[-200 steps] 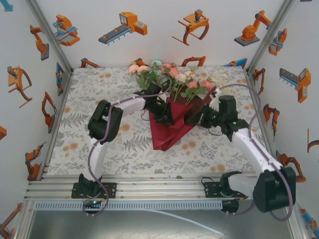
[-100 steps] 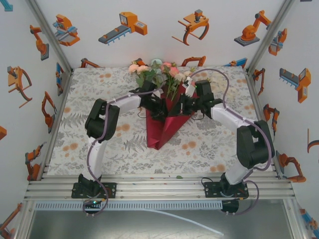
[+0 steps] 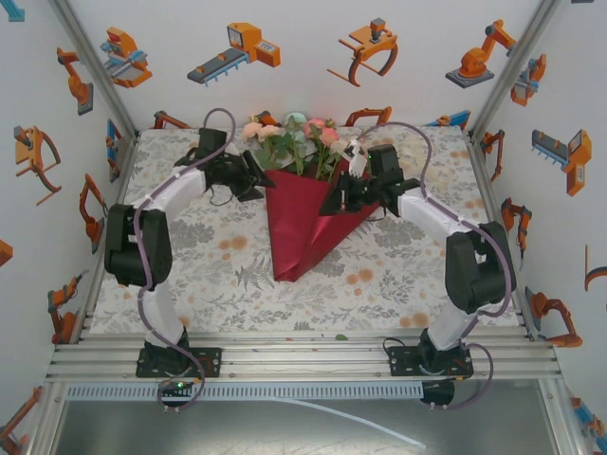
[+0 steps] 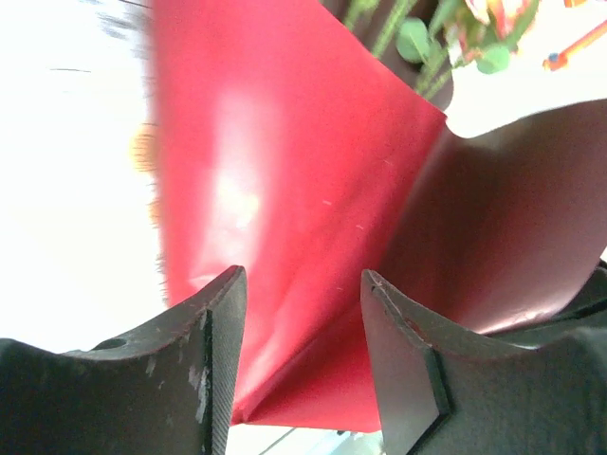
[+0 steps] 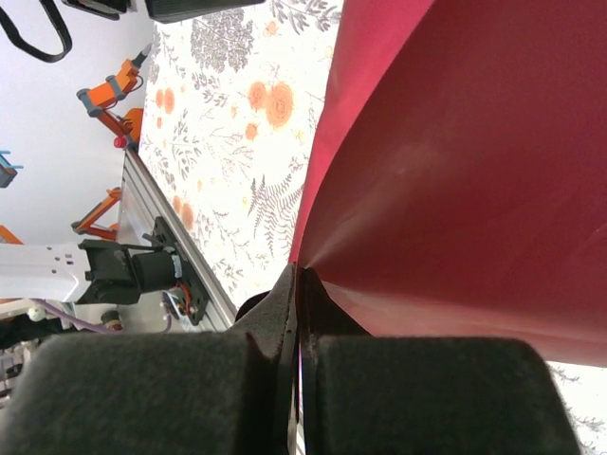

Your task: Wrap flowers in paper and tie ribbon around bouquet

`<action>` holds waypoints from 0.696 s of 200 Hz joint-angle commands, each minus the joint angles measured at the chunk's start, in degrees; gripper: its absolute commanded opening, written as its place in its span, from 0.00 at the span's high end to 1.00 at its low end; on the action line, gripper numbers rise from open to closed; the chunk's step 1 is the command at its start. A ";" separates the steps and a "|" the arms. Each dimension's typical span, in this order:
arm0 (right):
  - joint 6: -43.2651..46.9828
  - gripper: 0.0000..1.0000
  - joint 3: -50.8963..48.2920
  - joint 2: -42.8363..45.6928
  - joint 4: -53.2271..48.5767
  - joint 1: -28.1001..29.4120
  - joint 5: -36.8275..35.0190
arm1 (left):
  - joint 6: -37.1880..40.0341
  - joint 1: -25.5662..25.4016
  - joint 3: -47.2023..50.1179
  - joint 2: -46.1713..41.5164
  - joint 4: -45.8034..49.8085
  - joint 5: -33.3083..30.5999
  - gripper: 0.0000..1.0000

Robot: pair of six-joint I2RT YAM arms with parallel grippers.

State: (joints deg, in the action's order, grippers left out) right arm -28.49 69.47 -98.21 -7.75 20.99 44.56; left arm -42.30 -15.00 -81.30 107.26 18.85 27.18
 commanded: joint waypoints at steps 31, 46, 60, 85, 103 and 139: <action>7.87 0.95 12.37 -6.99 -10.64 3.41 0.44 | 1.15 2.71 1.99 5.73 -3.81 8.17 0.48; 9.85 0.94 15.69 -9.32 -14.12 4.51 0.31 | 0.96 1.49 1.23 7.30 -4.88 7.79 0.48; 11.91 0.93 18.89 -11.55 -17.79 5.63 -0.50 | -0.74 0.88 1.14 8.92 -6.56 8.55 0.48; 15.98 0.92 25.43 -16.30 -25.73 7.94 -2.68 | -1.47 -0.21 1.32 10.57 -7.66 7.91 0.50; 17.27 0.92 29.17 -18.80 -30.71 9.20 -3.90 | -1.55 -0.89 1.03 11.36 -8.13 7.80 0.51; 17.46 0.88 30.00 -19.04 -32.51 10.71 -5.97 | -1.90 -1.67 0.59 11.82 -8.97 7.54 0.53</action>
State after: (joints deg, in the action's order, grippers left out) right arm -13.15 97.60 -117.64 -35.09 30.92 40.80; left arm -43.29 -16.10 -79.00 118.17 11.57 34.00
